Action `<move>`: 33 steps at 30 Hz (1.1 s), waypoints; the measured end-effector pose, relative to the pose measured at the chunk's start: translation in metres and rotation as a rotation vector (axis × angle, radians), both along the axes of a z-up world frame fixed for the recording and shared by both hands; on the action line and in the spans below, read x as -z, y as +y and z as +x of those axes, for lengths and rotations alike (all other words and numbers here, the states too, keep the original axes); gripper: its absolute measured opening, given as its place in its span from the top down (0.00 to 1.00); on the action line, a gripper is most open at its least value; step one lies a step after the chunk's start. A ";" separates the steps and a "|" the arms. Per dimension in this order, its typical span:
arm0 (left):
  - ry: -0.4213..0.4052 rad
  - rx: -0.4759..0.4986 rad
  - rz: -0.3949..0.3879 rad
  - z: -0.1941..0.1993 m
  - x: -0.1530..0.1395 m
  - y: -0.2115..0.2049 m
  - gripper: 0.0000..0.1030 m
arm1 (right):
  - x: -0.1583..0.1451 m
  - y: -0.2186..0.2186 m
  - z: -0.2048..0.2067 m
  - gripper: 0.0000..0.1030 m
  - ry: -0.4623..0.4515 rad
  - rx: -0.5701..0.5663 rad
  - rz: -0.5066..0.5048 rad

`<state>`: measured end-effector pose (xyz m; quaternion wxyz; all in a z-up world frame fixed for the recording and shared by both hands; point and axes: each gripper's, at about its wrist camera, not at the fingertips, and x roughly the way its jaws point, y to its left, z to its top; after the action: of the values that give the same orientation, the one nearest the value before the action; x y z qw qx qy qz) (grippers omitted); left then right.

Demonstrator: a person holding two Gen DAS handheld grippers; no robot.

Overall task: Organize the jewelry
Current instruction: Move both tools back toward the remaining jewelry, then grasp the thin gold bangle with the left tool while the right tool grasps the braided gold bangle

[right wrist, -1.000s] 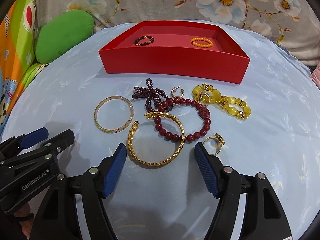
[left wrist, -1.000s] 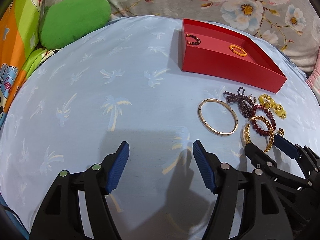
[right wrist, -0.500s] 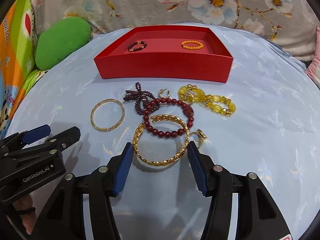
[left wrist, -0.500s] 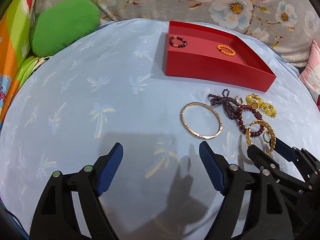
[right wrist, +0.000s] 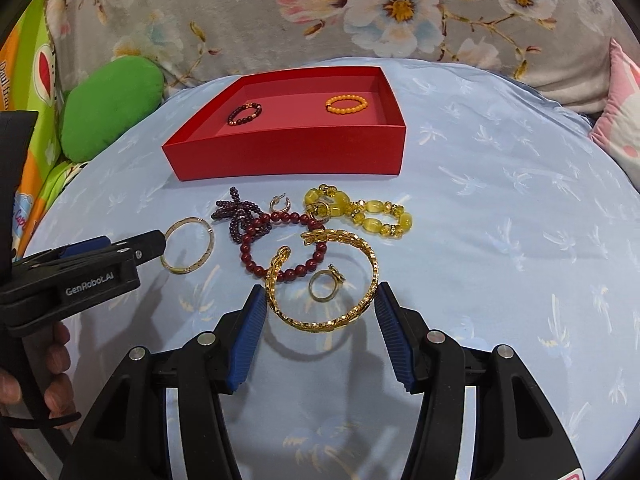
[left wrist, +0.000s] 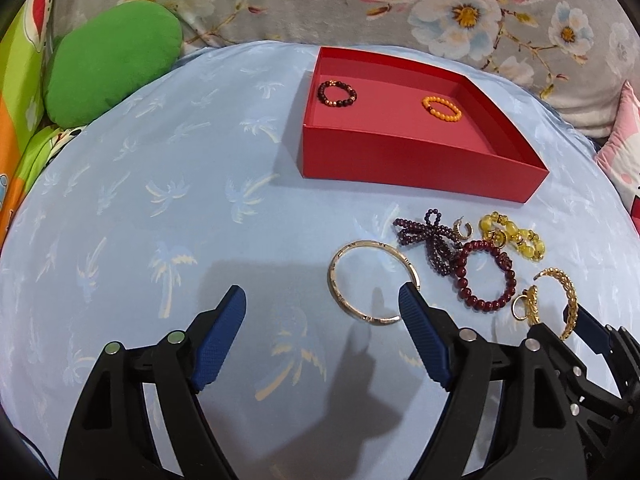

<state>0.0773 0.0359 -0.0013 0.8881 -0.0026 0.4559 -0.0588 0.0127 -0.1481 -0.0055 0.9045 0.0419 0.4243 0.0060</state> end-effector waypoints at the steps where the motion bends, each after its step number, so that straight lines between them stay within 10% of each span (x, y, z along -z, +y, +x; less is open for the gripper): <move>1: 0.005 0.005 0.001 0.002 0.002 -0.001 0.27 | 0.000 -0.001 -0.001 0.48 0.000 0.001 0.004; 18: -0.003 0.028 0.059 0.013 0.022 -0.032 0.22 | 0.003 -0.002 0.001 0.48 0.008 0.010 0.012; 33: -0.035 0.082 0.063 0.007 0.019 -0.041 0.44 | 0.004 -0.007 0.001 0.48 0.012 0.020 0.026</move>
<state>0.0844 -0.0051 -0.0207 0.8924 0.0453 0.4417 -0.0807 0.0134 -0.1548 -0.0096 0.9013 0.0581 0.4293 0.0022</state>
